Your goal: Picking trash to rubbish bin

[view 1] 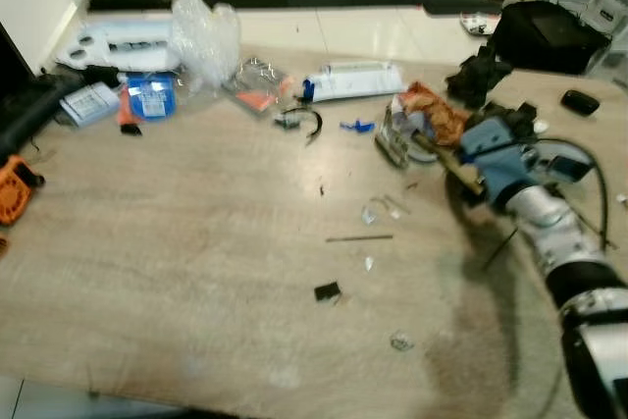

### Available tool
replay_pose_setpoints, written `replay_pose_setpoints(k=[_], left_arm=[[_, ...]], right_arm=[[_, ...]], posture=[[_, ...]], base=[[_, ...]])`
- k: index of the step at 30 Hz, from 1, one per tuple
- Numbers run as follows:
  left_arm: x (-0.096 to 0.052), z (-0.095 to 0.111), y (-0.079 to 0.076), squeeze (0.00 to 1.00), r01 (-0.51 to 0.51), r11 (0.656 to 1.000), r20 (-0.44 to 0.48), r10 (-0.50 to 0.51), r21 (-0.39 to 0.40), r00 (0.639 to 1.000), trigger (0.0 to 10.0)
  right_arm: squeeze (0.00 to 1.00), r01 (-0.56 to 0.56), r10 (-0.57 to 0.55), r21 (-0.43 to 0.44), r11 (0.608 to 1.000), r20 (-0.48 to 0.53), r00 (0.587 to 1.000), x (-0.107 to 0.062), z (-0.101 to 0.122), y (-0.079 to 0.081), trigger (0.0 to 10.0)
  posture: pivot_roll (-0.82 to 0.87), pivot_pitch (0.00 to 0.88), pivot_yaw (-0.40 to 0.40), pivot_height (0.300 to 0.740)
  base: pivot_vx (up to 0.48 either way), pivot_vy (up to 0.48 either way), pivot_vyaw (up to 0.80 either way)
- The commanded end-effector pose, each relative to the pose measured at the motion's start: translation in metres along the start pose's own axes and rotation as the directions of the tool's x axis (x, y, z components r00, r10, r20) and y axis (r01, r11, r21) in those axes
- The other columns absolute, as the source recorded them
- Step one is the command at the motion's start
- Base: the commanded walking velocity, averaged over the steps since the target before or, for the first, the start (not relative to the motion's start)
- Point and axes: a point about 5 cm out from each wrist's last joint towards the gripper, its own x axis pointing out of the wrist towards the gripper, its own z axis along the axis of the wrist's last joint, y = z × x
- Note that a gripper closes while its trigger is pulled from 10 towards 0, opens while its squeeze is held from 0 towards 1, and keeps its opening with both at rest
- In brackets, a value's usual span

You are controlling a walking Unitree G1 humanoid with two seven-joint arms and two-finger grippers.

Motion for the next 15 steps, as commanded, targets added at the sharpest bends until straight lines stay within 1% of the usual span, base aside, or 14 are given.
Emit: replay_pose_setpoints(k=[1, 2, 4, 5, 7, 8, 9, 10, 11, 12, 13, 14, 15], left_arm=[[0.000, 0.002, -0.002, 0.00, 0.015, 1.000, 0.025, -0.016, 0.020, 1.000, 10.0], [0.000, 0.002, -0.001, 0.00, 0.018, 1.000, 0.027, -0.019, 0.024, 0.999, 10.0], [-0.001, 0.000, -0.002, 0.00, 0.025, 0.999, 0.031, -0.026, 0.032, 0.999, 10.0], [-0.001, 0.000, -0.002, 0.00, 0.025, 0.999, 0.031, -0.026, 0.032, 0.999, 10.0], [-0.003, -0.003, 0.000, 0.00, 0.027, 0.999, 0.030, -0.029, 0.043, 0.999, 10.0], [-0.004, -0.006, 0.002, 0.00, 0.026, 0.998, 0.026, -0.027, 0.049, 0.999, 10.0], [-0.004, -0.006, 0.002, 0.00, 0.026, 0.998, 0.026, -0.027, 0.049, 0.999, 10.0], [-0.005, -0.007, 0.002, 0.00, 0.024, 0.998, 0.025, -0.025, 0.051, 0.999, 10.0], [-0.006, -0.009, 0.004, 0.00, 0.021, 0.998, 0.023, -0.022, 0.051, 0.999, 10.0], [-0.006, -0.009, 0.004, 0.00, 0.021, 0.998, 0.023, -0.022, 0.051, 0.999, 10.0], [-0.007, -0.011, 0.006, 0.00, 0.017, 0.998, 0.020, -0.018, 0.052, 1.000, 10.0], [-0.007, -0.011, 0.006, 0.00, 0.017, 0.998, 0.020, -0.018, 0.052, 1.000, 10.0], [-0.008, -0.012, 0.007, 0.00, 0.016, 0.998, 0.019, -0.017, 0.054, 1.000, 10.0]], right_arm=[[0.00, -0.015, 0.015, 0.000, 1.000, -0.019, 1.000, -0.002, -0.006, 0.002, 10.0], [0.00, -0.013, 0.014, 0.013, 1.000, -0.029, 0.999, -0.002, -0.008, 0.002, 10.0], [0.00, -0.028, 0.032, 0.081, 0.996, -0.056, 0.998, -0.004, -0.016, 0.004, 10.0], [0.00, -0.028, 0.032, 0.081, 0.996, -0.056, 0.998, -0.004, -0.016, 0.004, 10.0], [0.00, -0.050, 0.060, 0.139, 0.989, -0.068, 0.996, -0.005, -0.020, 0.010, 10.0], [0.00, -0.076, 0.099, 0.219, 0.973, -0.097, 0.990, -0.007, -0.028, 0.017, 10.0], [0.00, -0.076, 0.099, 0.219, 0.973, -0.097, 0.990, -0.007, -0.028, 0.017, 10.0], [0.00, -0.086, 0.116, 0.242, 0.966, -0.111, 0.987, -0.007, -0.030, 0.021, 10.0], [0.00, -0.084, 0.124, 0.279, 0.957, -0.131, 0.984, -0.008, -0.033, 0.023, 10.0], [0.00, -0.084, 0.124, 0.279, 0.957, -0.131, 0.984, -0.008, -0.033, 0.023, 10.0], [0.00, -0.056, 0.117, 0.326, 0.944, -0.170, 0.978, -0.008, -0.038, 0.023, 10.0], [0.00, -0.056, 0.117, 0.326, 0.944, -0.170, 0.978, -0.008, -0.038, 0.023, 10.0], [0.00, -0.030, 0.103, 0.348, 0.937, -0.194, 0.976, -0.009, -0.041, 0.020, 10.0]], posture=[[-0.08, 0.489, 0.013, 0.740], [-0.08, 0.492, 0.014, 0.740], [-0.08, 0.508, 0.020, 0.740], [-0.08, 0.508, 0.020, 0.740], [-0.07, 0.519, 0.024, 0.740], [-0.07, 0.531, 0.030, 0.740], [-0.07, 0.531, 0.030, 0.740], [-0.07, 0.531, 0.030, 0.740], [-0.06, 0.536, 0.031, 0.740], [-0.06, 0.536, 0.031, 0.740], [-0.06, 0.539, 0.032, 0.740], [-0.06, 0.539, 0.032, 0.740], [-0.06, 0.541, 0.032, 0.740]], base=[[0.000, 0.000, 0.00], [0.000, 0.000, 0.00], [0.000, 0.000, 0.00], [0.000, 0.000, 0.00], [0.000, 0.000, 0.00], [0.000, 0.000, 0.00], [0.000, 0.000, 0.00], [0.000, 0.000, 0.00], [0.000, 0.000, 0.00], [0.000, 0.000, 0.00], [0.000, 0.000, 0.00], [0.000, 0.000, 0.00], [0.000, 0.000, 0.00]])
